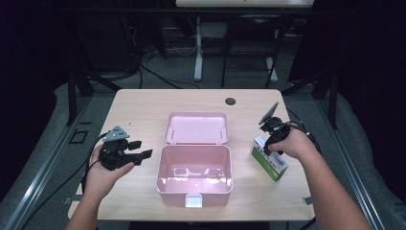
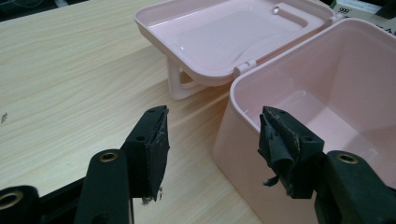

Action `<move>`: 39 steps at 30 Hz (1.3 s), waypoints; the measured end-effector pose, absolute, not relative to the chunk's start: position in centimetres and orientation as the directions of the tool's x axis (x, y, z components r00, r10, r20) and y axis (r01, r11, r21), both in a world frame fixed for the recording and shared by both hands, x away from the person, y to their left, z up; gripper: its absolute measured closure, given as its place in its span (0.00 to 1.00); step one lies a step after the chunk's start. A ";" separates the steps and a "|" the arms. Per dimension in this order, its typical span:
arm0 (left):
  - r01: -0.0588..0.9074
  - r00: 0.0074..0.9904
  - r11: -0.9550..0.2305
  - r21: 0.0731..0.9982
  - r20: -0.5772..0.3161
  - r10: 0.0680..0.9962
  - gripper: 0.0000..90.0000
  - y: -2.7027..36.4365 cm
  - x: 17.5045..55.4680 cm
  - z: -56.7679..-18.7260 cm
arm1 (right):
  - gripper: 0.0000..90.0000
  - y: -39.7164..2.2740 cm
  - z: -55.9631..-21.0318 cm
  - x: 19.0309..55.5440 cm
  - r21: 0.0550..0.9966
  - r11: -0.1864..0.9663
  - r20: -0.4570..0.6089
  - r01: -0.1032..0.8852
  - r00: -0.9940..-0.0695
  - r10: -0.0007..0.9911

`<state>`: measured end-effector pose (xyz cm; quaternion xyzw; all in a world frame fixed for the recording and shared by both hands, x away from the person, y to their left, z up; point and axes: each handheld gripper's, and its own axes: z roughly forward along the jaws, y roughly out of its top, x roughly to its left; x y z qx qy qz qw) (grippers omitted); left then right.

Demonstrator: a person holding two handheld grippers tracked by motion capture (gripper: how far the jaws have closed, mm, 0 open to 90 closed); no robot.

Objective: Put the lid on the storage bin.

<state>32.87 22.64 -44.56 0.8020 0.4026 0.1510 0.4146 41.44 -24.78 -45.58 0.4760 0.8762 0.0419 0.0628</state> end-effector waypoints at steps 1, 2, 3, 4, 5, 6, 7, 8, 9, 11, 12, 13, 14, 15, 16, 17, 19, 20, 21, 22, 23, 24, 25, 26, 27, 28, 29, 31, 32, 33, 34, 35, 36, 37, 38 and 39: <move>0.523 0.629 -0.334 0.784 -0.091 0.772 0.47 22.7 32.9 -44.5 | 0.53 -24.8 -45.6 41.5 0.122 0.547 -0.068 0.828 -0.543 0.837; 0.524 0.626 -0.329 0.785 -0.092 0.775 0.46 22.7 32.9 -44.5 | 0.52 -24.8 -45.7 41.5 0.118 0.548 -0.068 0.828 -0.543 0.837; 0.525 0.624 -0.330 0.785 -0.091 0.776 0.45 22.8 32.9 -44.5 | 0.51 -24.7 -45.9 41.6 0.114 0.546 -0.067 0.830 -0.542 0.838; 0.522 0.622 -0.328 0.787 -0.088 0.778 0.45 22.8 32.9 -44.5 | 0.51 -24.7 -45.9 41.6 0.106 0.546 -0.068 0.831 -0.542 0.838; 0.517 0.624 -0.331 0.790 -0.083 0.777 0.44 22.8 32.9 -44.5 | 0.51 -24.7 -46.0 41.6 0.105 0.545 -0.067 0.832 -0.541 0.839; 0.514 0.625 -0.328 0.793 -0.084 0.776 0.44 22.8 32.9 -44.5 | 0.51 -24.7 -46.2 41.6 0.109 0.549 -0.066 0.829 -0.545 0.836; 0.515 0.627 -0.328 0.792 -0.086 0.774 0.44 22.8 32.9 -44.5 | 0.51 -24.6 -46.2 41.7 0.103 0.545 -0.063 0.832 -0.541 0.839; 0.513 0.626 -0.326 0.794 -0.087 0.775 0.45 22.8 32.9 -44.5 | 0.51 -24.7 -46.3 41.7 0.096 0.547 -0.063 0.832 -0.543 0.837; 0.518 0.625 -0.325 0.791 -0.090 0.775 0.45 22.8 32.9 -44.5 | 0.51 -24.7 -46.5 41.7 0.094 0.549 -0.063 0.831 -0.545 0.836; 0.519 0.626 -0.329 0.788 -0.089 0.775 0.45 22.7 32.9 -44.5 | 0.52 -24.7 -46.7 41.8 0.084 0.551 -0.064 0.831 -0.547 0.835; 0.518 0.627 -0.331 0.789 -0.087 0.774 0.45 22.7 32.8 -44.5 | 0.52 -24.6 -46.8 41.8 0.086 0.548 -0.064 0.832 -0.544 0.837; 0.517 0.628 -0.334 0.788 -0.084 0.774 0.45 22.7 32.8 -44.5 | 0.52 -24.7 -46.9 41.8 0.091 0.549 -0.066 0.831 -0.545 0.836; 0.517 0.628 -0.334 0.788 -0.084 0.773 0.45 22.7 32.8 -44.5 | 0.53 -24.6 -46.9 41.8 0.093 0.545 -0.068 0.833 -0.541 0.838; 0.517 0.629 -0.333 0.788 -0.086 0.773 0.45 22.7 32.8 -44.5 | 0.54 -24.6 -47.0 41.8 0.095 0.548 -0.066 0.831 -0.544 0.837; 0.517 0.626 -0.330 0.790 -0.085 0.775 0.46 22.6 32.8 -44.5 | 0.54 -24.6 -47.0 41.8 0.096 0.553 -0.065 0.828 -0.549 0.833; 0.518 0.625 -0.331 0.789 -0.085 0.776 0.46 22.6 32.8 -44.5 | 0.55 -24.6 -47.1 41.8 0.095 0.552 -0.062 0.828 -0.549 0.834; 0.522 0.626 -0.332 0.786 -0.088 0.775 0.47 22.6 32.8 -44.5 | 0.55 -24.6 -47.1 41.9 0.090 0.548 -0.065 0.832 -0.544 0.837; 0.522 0.625 -0.332 0.786 -0.088 0.775 0.47 22.6 32.8 -44.5 | 0.55 -24.6 -47.1 41.9 0.078 0.544 -0.067 0.836 -0.540 0.839; 0.522 0.625 -0.333 0.786 -0.087 0.776 0.47 22.6 32.8 -44.6 | 0.56 -24.6 -47.1 41.9 0.077 0.544 -0.068 0.836 -0.540 0.839; 0.523 0.625 -0.331 0.785 -0.088 0.776 0.48 22.6 32.8 -44.6 | 0.56 -24.6 -47.2 41.9 0.082 0.546 -0.066 0.834 -0.542 0.838; 0.522 0.626 -0.334 0.785 -0.086 0.775 0.48 22.6 32.8 -44.6 | 0.57 -24.6 -47.2 41.9 0.085 0.541 -0.060 0.837 -0.537 0.841; 0.522 0.622 -0.329 0.787 -0.087 0.778 0.48 22.6 32.8 -44.6 | 0.57 -24.6 -47.2 41.9 0.082 0.537 -0.058 0.840 -0.534 0.844; 0.522 0.622 -0.331 0.786 -0.086 0.778 0.48 22.6 32.8 -44.6 | 0.58 -24.6 -47.3 42.0 0.080 0.536 -0.058 0.840 -0.533 0.844; 0.524 0.621 -0.328 0.786 -0.089 0.779 0.48 22.6 32.8 -44.6 | 0.58 -24.6 -47.4 42.0 0.081 0.535 -0.056 0.841 -0.532 0.845; 0.524 0.621 -0.327 0.787 -0.090 0.779 0.48 22.6 32.9 -44.6 | 0.58 -24.6 -47.5 42.0 0.079 0.535 -0.057 0.841 -0.532 0.845; 0.524 0.619 -0.326 0.787 -0.089 0.780 0.48 22.6 32.9 -44.6 | 0.58 -24.6 -47.5 42.0 0.079 0.537 -0.057 0.840 -0.534 0.844; 0.524 0.618 -0.326 0.786 -0.089 0.781 0.48 22.6 32.9 -44.6 | 0.58 -24.6 -47.5 42.0 0.073 0.534 -0.053 0.842 -0.532 0.845; 0.525 0.620 -0.329 0.785 -0.088 0.780 0.48 22.6 32.9 -44.6 | 0.58 -24.5 -47.6 42.0 0.070 0.533 -0.050 0.843 -0.530 0.846; 0.524 0.620 -0.330 0.785 -0.086 0.780 0.48 22.6 32.9 -44.6 | 0.59 -24.5 -47.6 42.1 0.066 0.533 -0.050 0.843 -0.531 0.846; 0.526 0.622 -0.333 0.782 -0.087 0.778 0.48 22.6 32.9 -44.6 | 0.59 -24.5 -47.7 42.1 0.069 0.533 -0.049 0.843 -0.531 0.846; 0.527 0.623 -0.334 0.781 -0.088 0.777 0.48 22.6 32.9 -44.6 | 0.59 -24.5 -47.7 42.1 0.068 0.533 -0.048 0.843 -0.531 0.846; 0.528 0.623 -0.335 0.780 -0.088 0.777 0.48 22.6 32.9 -44.6 | 0.59 -24.5 -47.8 42.0 0.066 0.531 -0.047 0.845 -0.529 0.847; 0.528 0.622 -0.335 0.780 -0.088 0.778 0.48 22.6 32.9 -44.6 | 0.59 -24.5 -47.8 42.0 0.065 0.531 -0.047 0.845 -0.529 0.847; 0.528 0.623 -0.335 0.780 -0.087 0.778 0.48 22.6 32.9 -44.6 | 0.59 -24.5 -47.9 42.0 0.066 0.529 -0.049 0.846 -0.527 0.849; 0.528 0.623 -0.335 0.780 -0.088 0.777 0.48 22.6 32.9 -44.6 | 0.58 -24.5 -47.9 42.1 0.070 0.527 -0.051 0.847 -0.525 0.850; 0.529 0.622 -0.334 0.780 -0.089 0.778 0.48 22.6 32.9 -44.6 | 0.58 -24.5 -47.9 42.1 0.070 0.523 -0.053 0.849 -0.521 0.852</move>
